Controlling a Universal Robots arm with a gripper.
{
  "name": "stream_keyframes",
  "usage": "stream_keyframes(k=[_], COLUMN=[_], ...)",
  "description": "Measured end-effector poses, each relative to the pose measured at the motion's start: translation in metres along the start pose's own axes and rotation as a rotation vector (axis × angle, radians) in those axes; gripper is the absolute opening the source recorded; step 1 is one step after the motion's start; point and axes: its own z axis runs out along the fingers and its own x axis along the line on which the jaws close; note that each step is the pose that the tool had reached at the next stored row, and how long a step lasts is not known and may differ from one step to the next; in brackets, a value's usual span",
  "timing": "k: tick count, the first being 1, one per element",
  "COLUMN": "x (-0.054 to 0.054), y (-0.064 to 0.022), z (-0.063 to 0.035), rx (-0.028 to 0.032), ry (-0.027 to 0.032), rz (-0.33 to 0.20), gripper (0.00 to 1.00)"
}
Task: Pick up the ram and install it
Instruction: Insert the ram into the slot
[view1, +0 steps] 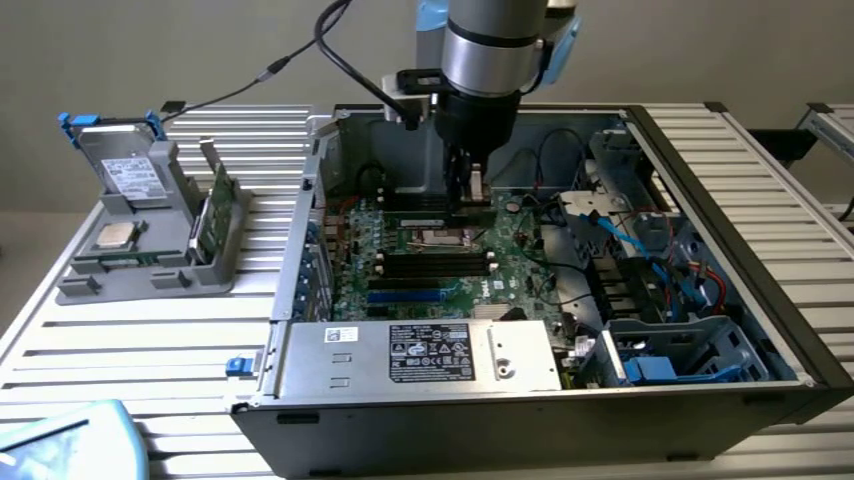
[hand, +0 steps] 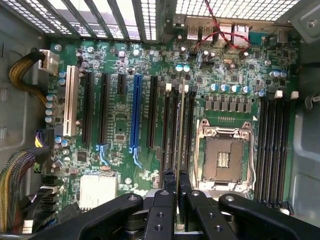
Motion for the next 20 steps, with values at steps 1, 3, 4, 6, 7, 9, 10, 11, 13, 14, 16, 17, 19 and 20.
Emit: stream_keyframes(k=[1, 3, 4, 6, 7, 9, 10, 11, 13, 14, 16, 17, 19, 20], x=[0.0, 0.0, 0.0, 0.0, 0.0, 0.0, 0.0, 0.0, 0.001, 0.001, 0.001, 0.001, 0.001, 0.001], y=[-0.0001, -0.0004, -0.0006, -0.0013, -0.0017, -0.0026, -0.003, -0.0032, -0.0036, -0.0038, -0.0041, -0.0042, -0.0044, -0.0045], z=[0.0018, 0.0055, 0.0073, 0.0109, 0.0126, 0.0163, 0.018, 0.0198, 0.0234, 0.0252, 0.0288, 0.0306, 0.0343, 0.0362], rx=[0.0, -0.0001, 0.0, -0.0001, -0.0001, -0.0001, 0.0, 0.0, -0.0001, -0.0001, 0.0, 0.0, -0.0001, 0.0], ry=[0.0, 0.0001, 0.0001, 0.0001, 0.0001, 0.0002, 0.0, 0.0, 0.0001, 0.0001, 0.0, 0.0, 0.0001, 0.0], rz=[0.0, 0.0, 0.0, 0.0, 0.0, 0.0, 0.0, 0.0, 0.0, 0.0, 0.0, 0.001, 0.001, 0.001], gripper=[0.14, 0.14, 0.14, 0.14, 0.14, 0.14, 0.14, 0.14, 0.14, 0.14, 0.14, 0.14, 0.14, 0.14])
